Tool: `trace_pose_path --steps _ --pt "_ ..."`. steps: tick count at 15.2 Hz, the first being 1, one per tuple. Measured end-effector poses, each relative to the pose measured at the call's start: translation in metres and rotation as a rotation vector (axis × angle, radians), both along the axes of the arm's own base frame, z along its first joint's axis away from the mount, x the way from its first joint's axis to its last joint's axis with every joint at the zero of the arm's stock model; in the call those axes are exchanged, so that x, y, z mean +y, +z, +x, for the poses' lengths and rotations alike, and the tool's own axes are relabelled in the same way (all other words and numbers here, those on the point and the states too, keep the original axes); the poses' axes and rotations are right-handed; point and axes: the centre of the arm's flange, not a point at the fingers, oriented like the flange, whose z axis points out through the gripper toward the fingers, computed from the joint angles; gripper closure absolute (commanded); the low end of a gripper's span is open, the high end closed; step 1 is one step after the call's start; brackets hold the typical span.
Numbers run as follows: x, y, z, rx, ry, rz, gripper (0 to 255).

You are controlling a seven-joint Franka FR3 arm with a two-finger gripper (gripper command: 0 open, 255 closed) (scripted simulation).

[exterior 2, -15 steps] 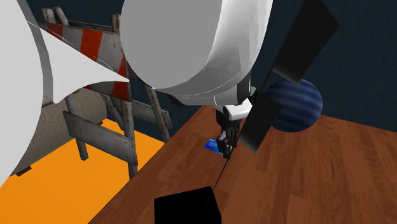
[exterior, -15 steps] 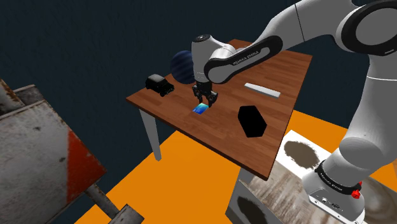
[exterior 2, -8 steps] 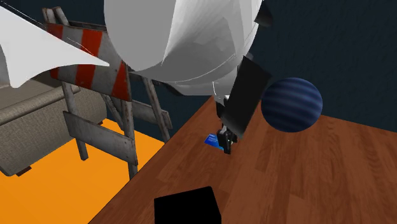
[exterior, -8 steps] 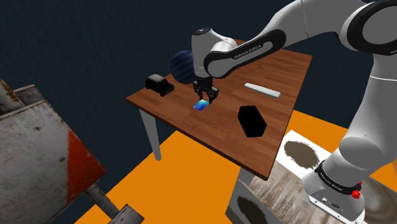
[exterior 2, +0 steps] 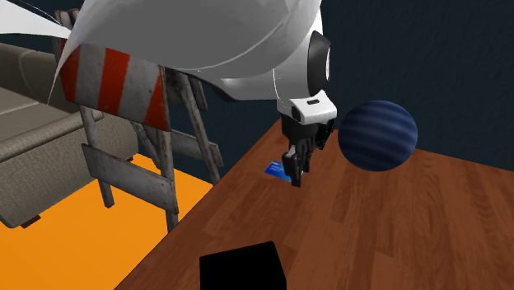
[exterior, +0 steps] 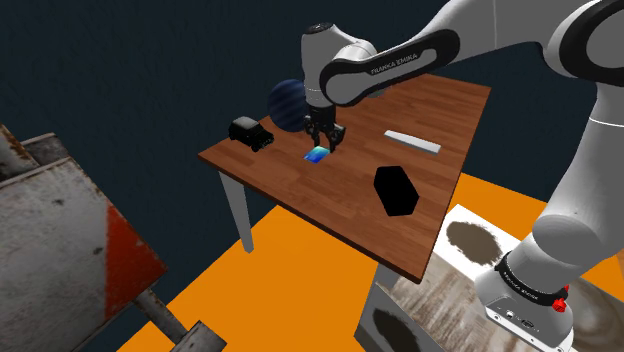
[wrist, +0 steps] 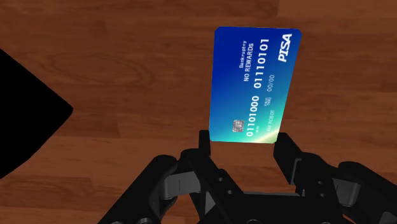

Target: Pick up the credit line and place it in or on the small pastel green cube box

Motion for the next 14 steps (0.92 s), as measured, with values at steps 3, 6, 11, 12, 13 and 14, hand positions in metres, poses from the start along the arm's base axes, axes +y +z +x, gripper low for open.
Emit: trace_pose_path --steps 3,6,11,12,13,14 --pt "0.001 0.017 0.002 0.000 0.000 0.000 255" --pt "0.000 0.032 0.001 0.000 0.000 0.000 255" --pt "0.001 0.059 0.001 0.000 0.000 0.000 255" --pt "0.001 0.063 0.001 0.000 0.000 0.000 255" --pt "0.001 0.069 0.001 0.000 0.000 0.000 255" --pt "0.001 0.074 0.001 0.000 0.000 0.000 255"
